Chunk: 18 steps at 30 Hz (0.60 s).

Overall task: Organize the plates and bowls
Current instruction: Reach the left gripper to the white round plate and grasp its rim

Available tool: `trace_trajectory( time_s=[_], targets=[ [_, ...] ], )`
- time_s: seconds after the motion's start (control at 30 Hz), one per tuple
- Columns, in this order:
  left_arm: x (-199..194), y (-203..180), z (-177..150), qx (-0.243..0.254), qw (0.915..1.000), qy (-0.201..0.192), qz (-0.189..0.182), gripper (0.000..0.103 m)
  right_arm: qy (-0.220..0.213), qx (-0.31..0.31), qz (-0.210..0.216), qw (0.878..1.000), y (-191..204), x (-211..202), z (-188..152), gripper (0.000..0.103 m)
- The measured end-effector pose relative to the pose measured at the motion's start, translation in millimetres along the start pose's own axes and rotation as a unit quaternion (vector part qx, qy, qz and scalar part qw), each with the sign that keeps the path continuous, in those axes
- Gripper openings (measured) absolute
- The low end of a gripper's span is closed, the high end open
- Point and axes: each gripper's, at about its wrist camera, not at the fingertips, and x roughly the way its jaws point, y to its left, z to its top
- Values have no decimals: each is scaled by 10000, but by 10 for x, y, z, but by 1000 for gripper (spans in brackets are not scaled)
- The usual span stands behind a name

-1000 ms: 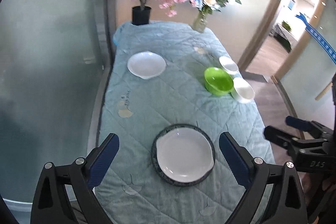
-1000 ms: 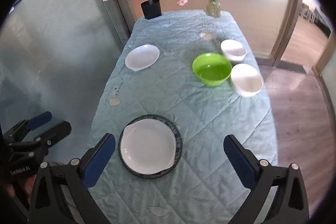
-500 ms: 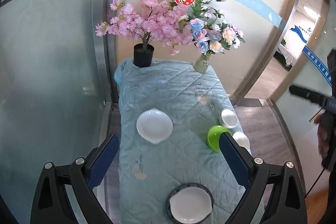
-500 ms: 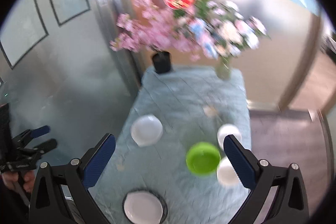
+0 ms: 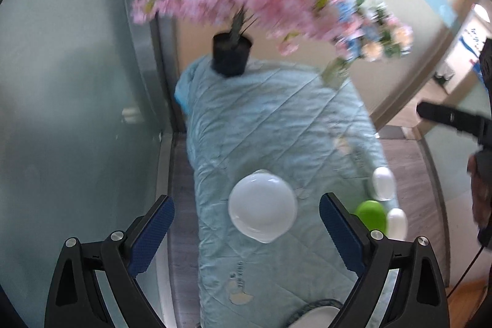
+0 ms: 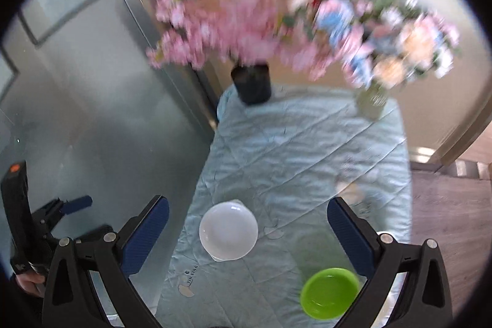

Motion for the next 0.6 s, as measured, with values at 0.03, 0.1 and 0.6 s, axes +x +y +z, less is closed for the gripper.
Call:
trace_trajectory(
  time_s=[0.03,0.1,0.6],
  targets=[
    [162,51,5,-23,10000,90,20,92,107,24,6,9999,0,175,-26,102],
    [490,156,-45,-67,9996,285,11,89,366,109,50,9993,-17,586,-119,102],
    [2418,375,-509,-125,9909,1313,-258,75,1621,426,300,9854,-109,2495,-961,94]
  ],
)
